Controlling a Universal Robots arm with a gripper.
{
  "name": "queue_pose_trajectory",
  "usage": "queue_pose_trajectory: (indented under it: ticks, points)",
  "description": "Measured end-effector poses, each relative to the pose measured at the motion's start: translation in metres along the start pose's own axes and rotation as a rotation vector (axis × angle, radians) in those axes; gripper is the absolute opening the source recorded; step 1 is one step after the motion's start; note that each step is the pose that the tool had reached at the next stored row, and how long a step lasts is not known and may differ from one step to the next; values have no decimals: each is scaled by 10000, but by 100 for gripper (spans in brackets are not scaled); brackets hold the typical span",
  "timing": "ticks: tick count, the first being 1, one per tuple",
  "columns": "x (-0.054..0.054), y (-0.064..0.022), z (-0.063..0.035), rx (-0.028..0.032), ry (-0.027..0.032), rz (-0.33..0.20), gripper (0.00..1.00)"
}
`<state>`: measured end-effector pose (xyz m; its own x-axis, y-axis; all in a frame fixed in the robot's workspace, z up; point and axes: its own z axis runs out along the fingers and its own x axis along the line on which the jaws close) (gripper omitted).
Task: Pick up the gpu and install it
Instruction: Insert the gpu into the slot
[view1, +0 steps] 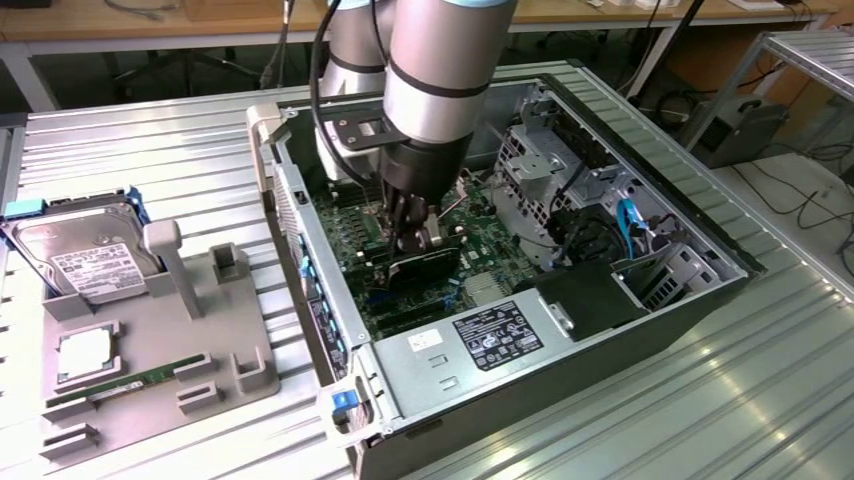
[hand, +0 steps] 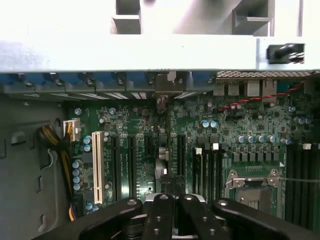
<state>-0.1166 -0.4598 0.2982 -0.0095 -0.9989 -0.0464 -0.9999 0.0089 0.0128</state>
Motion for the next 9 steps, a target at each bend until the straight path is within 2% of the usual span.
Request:
queue_pose_trajectory:
  ticks: [3,9]
  points:
    - [-5,0,-70,0,-1,0,11]
    - [-5,0,-73,1,-2,-1,11]
